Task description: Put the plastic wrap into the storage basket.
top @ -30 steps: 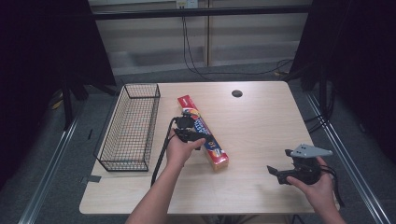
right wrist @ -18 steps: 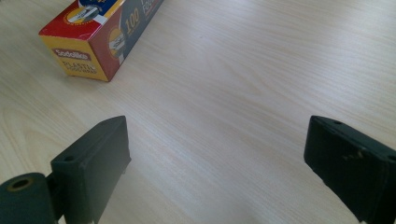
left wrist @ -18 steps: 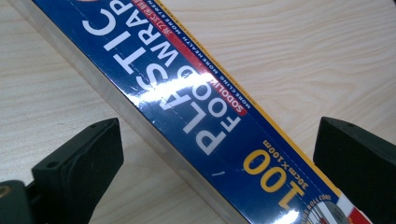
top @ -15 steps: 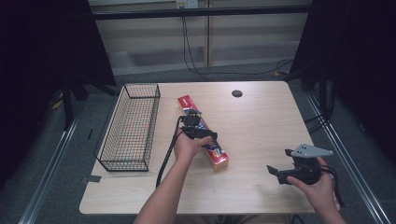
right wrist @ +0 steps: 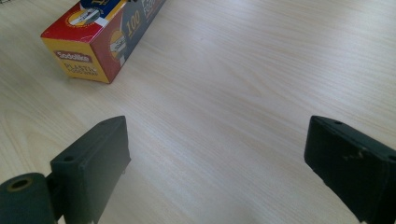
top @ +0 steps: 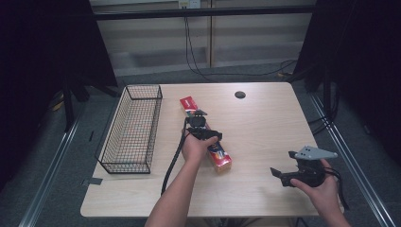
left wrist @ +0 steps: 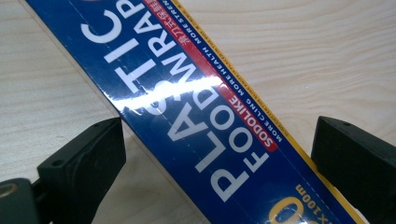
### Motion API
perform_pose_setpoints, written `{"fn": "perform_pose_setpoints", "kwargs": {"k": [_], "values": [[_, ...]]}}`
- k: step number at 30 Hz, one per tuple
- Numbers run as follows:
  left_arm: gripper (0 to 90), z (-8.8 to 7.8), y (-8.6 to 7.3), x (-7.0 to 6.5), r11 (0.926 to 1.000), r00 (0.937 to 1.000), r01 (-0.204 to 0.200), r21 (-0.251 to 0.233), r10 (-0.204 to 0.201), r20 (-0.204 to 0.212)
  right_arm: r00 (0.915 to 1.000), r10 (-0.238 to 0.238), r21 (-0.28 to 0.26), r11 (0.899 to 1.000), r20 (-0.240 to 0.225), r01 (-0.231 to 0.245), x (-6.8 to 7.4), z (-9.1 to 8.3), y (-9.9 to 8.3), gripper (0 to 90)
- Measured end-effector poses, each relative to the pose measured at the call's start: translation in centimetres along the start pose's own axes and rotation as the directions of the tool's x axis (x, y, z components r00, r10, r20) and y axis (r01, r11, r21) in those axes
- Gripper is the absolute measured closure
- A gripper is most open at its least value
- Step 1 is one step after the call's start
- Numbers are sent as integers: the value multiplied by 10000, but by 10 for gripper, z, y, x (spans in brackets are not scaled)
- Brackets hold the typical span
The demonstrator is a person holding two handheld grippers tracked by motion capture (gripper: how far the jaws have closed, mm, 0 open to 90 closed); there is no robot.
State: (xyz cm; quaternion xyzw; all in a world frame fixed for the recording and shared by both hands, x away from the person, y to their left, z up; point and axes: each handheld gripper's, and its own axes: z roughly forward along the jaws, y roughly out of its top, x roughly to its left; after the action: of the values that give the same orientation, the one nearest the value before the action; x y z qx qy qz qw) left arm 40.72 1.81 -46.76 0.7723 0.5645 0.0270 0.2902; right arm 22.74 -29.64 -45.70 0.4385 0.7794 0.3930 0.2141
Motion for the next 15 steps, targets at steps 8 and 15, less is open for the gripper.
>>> {"fn": "perform_pose_setpoints", "kwargs": {"k": [8,15], "values": [[62,0,0,1,9990,9991,429,156,-430,57,10000,4,-40,10000,7,-4,0,-1,0,65],[108,-7,-2,1,9974,9982,572,438,-565,-179,10000,84,-45,10000,-27,-84,-1,-1,0,65]]}}
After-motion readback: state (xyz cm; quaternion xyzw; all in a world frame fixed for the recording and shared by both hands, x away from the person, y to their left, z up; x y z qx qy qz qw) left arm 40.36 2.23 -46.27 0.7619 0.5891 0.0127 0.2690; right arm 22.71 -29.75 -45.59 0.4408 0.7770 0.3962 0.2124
